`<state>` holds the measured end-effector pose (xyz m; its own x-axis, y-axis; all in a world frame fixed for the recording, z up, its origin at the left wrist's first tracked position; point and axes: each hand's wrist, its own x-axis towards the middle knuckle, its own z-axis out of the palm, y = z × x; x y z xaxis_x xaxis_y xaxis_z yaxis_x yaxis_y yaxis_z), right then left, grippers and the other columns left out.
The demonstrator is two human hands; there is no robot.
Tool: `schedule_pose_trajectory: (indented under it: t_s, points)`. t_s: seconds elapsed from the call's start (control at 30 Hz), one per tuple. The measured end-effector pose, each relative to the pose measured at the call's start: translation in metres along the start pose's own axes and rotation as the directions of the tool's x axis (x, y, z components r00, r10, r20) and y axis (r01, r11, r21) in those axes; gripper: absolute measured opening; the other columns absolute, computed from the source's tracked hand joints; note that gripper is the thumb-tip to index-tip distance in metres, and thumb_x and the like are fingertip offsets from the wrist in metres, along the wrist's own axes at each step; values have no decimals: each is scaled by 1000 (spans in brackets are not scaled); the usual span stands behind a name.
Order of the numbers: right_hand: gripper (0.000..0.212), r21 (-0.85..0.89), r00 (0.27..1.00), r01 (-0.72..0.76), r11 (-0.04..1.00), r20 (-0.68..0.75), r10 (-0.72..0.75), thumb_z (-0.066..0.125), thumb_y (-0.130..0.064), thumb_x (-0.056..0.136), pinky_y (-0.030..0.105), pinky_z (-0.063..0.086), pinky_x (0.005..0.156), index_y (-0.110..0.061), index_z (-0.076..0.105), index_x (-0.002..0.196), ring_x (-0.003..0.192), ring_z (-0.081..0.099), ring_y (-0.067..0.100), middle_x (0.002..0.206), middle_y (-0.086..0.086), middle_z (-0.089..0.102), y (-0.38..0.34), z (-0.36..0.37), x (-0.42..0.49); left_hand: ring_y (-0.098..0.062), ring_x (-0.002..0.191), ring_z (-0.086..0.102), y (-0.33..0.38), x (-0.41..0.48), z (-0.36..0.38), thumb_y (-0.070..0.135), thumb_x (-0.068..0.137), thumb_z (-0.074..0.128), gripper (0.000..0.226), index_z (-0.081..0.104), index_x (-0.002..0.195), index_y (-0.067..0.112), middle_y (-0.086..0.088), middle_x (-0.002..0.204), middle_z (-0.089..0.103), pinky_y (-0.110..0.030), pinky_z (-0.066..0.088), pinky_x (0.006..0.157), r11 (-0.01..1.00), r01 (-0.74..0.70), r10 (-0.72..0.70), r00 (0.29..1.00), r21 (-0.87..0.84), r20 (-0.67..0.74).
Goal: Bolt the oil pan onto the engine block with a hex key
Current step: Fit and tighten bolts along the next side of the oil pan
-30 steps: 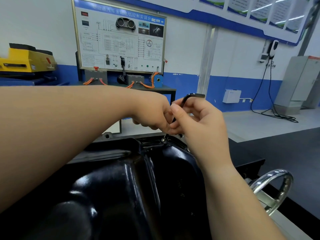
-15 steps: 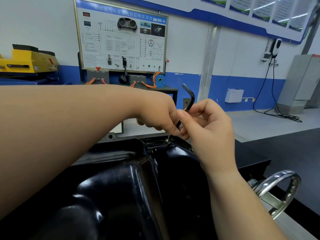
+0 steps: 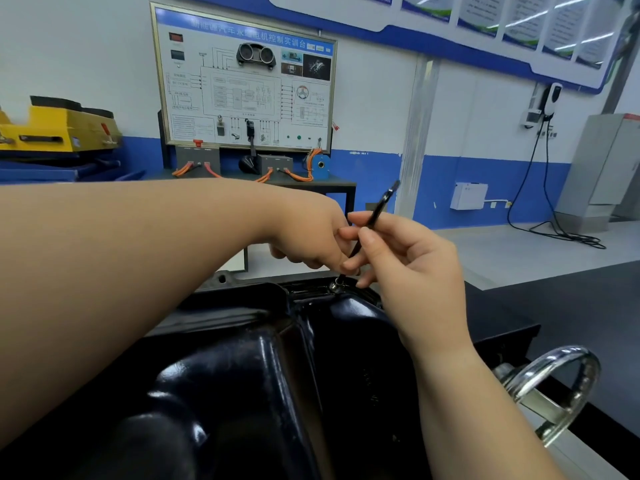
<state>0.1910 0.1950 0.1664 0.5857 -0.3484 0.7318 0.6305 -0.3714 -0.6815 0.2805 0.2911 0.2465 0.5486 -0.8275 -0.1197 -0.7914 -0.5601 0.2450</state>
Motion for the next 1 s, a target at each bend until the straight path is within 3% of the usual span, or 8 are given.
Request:
schedule_pose_trajectory:
  t_s: [0.17,0.3,0.47,0.63,0.7,0.83,1.0]
  points:
    - [24,25,1000,-20,999,-14,20,65,-3,85,16,47,49,-26,70,79,55,63,8,73,-2,73,0,-1,1,-12,37,25,-1,-1,0,26,87,61,43,45,48,19,8,39,34,-19,24,40,1000,3,-3,1000,-13,6]
    - [29,50,998,-38,998,-44,40,73,-7,78,16,44,47,-24,56,63,47,57,8,60,0,66,2,-2,2,-12,37,25,2,-2,0,38,82,63,38,49,52,19,8,41,34,-16,23,38,1000,-2,2,1000,-9,0]
    - [30,2,993,-93,996,-77,93,77,-17,76,27,43,46,-23,50,64,46,48,18,61,22,57,4,-3,3,-14,39,24,2,-1,1,37,84,64,42,45,51,19,5,45,35,-19,23,41,1000,-5,5,1000,-19,8]
    - [5,93,995,-103,990,3,103,66,-20,78,18,44,45,-20,64,82,51,58,9,79,6,70,1,-1,1,-16,44,28,0,-1,0,29,88,61,30,56,60,19,4,46,38,-22,27,45,1000,-8,8,1000,-14,19]
    - [12,66,998,-64,996,24,63,58,-16,82,19,46,47,-24,66,86,55,61,8,83,0,73,0,-1,0,-17,46,28,0,-1,0,24,89,59,26,56,64,15,3,47,37,-23,27,46,1000,-6,6,1000,-28,21]
    - [27,49,999,-17,999,41,15,54,-2,89,15,47,53,-24,68,91,58,63,6,87,-3,74,-1,-2,0,-16,44,27,-1,0,0,21,88,57,37,44,53,17,5,44,35,-21,27,44,1000,3,-3,1000,-20,7]
    - [23,69,999,-36,997,13,35,62,-7,83,17,46,47,-29,70,78,57,64,9,78,-3,74,0,-2,1,-12,36,26,-1,0,-1,25,88,57,41,44,51,18,9,38,33,-18,25,39,1000,-1,2,1000,-16,24]
